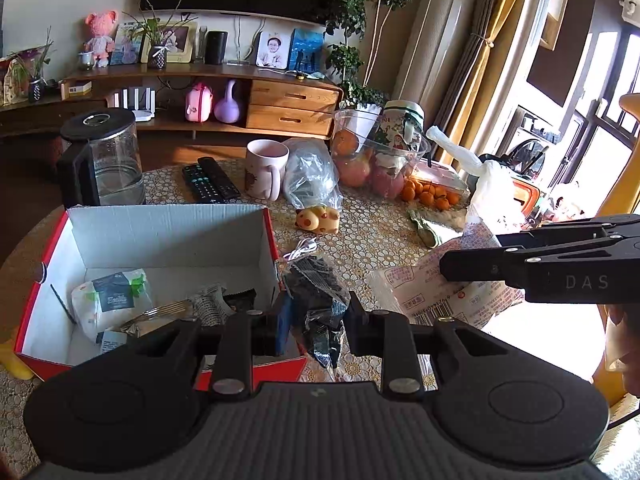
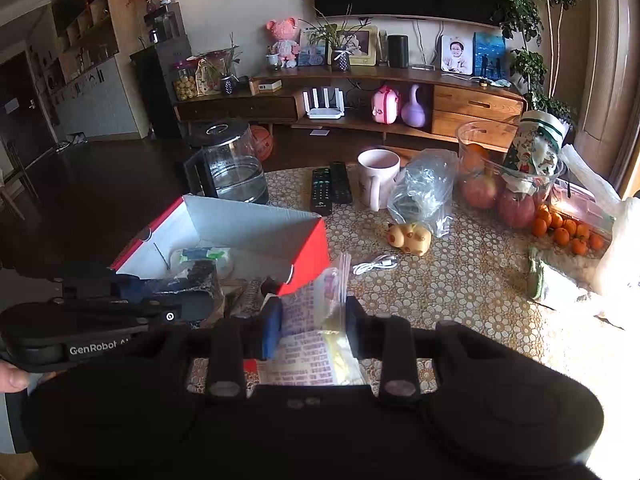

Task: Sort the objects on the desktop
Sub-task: 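Lower the zip bag with the right gripper while the left lowers the black packet into the box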

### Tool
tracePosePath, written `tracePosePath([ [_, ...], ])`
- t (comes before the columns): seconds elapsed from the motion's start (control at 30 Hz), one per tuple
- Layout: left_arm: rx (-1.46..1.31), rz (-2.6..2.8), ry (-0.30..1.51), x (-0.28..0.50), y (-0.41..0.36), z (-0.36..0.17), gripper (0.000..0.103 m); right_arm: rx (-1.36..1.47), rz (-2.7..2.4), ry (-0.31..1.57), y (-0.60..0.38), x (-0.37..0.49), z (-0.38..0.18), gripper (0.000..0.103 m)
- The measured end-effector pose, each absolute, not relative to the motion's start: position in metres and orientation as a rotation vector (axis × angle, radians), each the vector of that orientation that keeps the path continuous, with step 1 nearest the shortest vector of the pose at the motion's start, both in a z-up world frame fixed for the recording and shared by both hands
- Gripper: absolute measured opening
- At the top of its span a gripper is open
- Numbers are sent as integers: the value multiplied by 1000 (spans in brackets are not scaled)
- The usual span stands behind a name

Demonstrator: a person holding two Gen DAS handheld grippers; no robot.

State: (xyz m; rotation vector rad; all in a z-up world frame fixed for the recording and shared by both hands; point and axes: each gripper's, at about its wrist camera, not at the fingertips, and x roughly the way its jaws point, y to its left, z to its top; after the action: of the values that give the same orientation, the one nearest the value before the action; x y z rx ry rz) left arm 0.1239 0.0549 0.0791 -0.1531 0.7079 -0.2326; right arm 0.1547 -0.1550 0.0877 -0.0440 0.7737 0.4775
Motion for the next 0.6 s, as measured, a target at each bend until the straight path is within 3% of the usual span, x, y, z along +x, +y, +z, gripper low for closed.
tracePosePath([
  [0.6, -201, -91, 721, 133, 153, 54, 26, -97, 516, 764, -66, 193, 73, 33],
])
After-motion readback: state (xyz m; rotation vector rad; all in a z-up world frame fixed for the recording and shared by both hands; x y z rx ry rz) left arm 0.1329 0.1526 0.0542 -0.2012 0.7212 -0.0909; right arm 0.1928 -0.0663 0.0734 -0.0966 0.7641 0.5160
